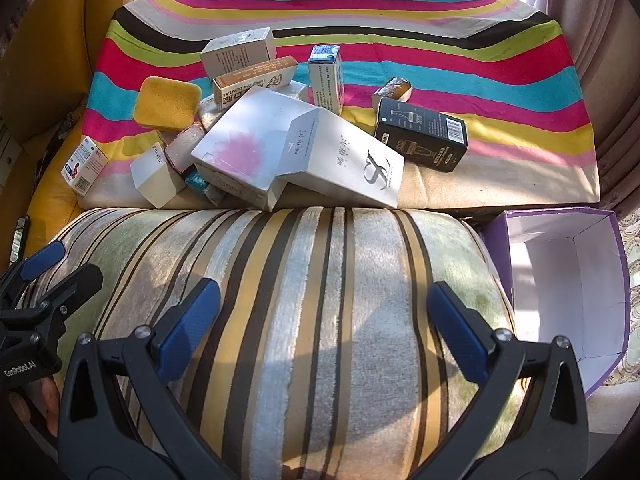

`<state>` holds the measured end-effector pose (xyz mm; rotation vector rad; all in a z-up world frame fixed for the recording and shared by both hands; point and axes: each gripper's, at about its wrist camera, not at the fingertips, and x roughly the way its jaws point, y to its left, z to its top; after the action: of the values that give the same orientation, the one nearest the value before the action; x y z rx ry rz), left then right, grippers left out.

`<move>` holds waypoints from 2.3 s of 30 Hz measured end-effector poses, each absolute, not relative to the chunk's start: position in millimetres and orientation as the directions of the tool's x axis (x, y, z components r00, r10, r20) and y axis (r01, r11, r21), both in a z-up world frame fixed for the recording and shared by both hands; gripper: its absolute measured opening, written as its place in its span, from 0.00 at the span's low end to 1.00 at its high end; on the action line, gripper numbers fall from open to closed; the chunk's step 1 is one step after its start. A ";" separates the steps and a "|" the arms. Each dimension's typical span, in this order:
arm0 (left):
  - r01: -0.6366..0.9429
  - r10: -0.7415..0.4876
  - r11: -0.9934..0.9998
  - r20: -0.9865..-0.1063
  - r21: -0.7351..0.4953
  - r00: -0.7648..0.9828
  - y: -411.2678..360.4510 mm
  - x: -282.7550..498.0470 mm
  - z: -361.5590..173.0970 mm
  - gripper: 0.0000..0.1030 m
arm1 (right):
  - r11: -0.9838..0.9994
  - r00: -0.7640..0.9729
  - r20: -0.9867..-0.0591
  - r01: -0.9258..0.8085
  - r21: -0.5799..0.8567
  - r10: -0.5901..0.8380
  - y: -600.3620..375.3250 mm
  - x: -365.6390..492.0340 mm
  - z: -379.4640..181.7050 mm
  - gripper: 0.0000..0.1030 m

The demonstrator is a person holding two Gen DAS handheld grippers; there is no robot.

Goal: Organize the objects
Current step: 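Grasp the white medicine box with the left tool while the right tool grasps the white logo box, then carry both held boxes over the open purple box with both tools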

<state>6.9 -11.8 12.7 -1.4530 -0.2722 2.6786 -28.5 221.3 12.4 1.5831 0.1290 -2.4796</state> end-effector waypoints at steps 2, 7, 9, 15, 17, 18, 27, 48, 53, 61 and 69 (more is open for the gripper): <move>0.024 0.161 -0.978 -0.820 -0.208 -0.550 -15.8 6.5 14.8 1.00 | -0.971 -0.396 -0.903 0.229 0.075 -0.164 225.5 -29.6 14.7 1.00; 0.048 0.156 -0.974 -0.812 -0.220 -0.563 -27.6 3.5 19.5 1.00 | -0.939 -0.383 -0.864 0.237 0.249 -0.326 246.2 -34.8 21.2 1.00; 0.058 0.141 -0.976 -0.807 -0.211 -0.573 -33.5 1.4 22.5 1.00 | -0.929 -0.377 -0.856 0.248 0.276 -0.355 249.9 -37.8 21.3 1.00; 0.093 0.113 -0.975 -0.806 -0.203 -0.581 -53.8 -7.0 26.3 1.00 | -0.907 -0.372 -0.832 0.260 0.331 -0.411 251.2 -56.5 19.1 1.00; 0.111 0.101 -0.973 -0.806 -0.202 -0.583 -60.4 -10.1 26.8 1.00 | -0.906 -0.377 -0.828 0.250 0.341 -0.416 252.5 -63.7 17.8 1.00; 0.120 0.090 -0.973 -0.808 -0.195 -0.583 -63.9 -11.9 26.9 1.00 | -0.907 -0.376 -0.829 0.249 0.341 -0.415 251.8 -67.4 17.0 1.00; 0.245 -0.014 -0.958 -0.824 -0.152 -0.567 -110.8 -34.7 23.8 0.97 | -0.904 -0.340 -0.839 0.213 0.371 -0.424 251.6 -96.1 -0.9 1.00; 0.172 -0.204 -0.974 -0.903 0.148 -0.377 -131.1 -111.9 -25.8 0.63 | -0.891 -0.319 -0.832 0.134 0.434 -0.454 266.1 -130.8 -26.6 1.00; 0.162 -0.200 -0.976 -0.902 0.148 -0.383 -130.6 -110.7 -25.1 0.47 | -0.888 -0.325 -0.827 0.135 0.440 -0.459 268.7 -130.4 -26.7 1.00; 0.157 -0.187 -0.979 -0.881 0.130 -0.436 -129.7 -102.1 -9.2 0.46 | -0.908 -0.358 -0.836 0.105 0.407 -0.416 278.1 -126.0 -21.6 1.00; 0.152 -0.116 -0.987 -0.855 0.044 -0.505 -119.3 -87.1 18.4 0.45 | -0.897 -0.306 -0.843 0.150 0.416 -0.442 270.2 -130.6 -26.5 1.00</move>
<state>-87.1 -119.3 18.4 -1.6252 -0.0610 2.8673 -130.6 270.2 -26.5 1.5754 -0.3683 -2.2464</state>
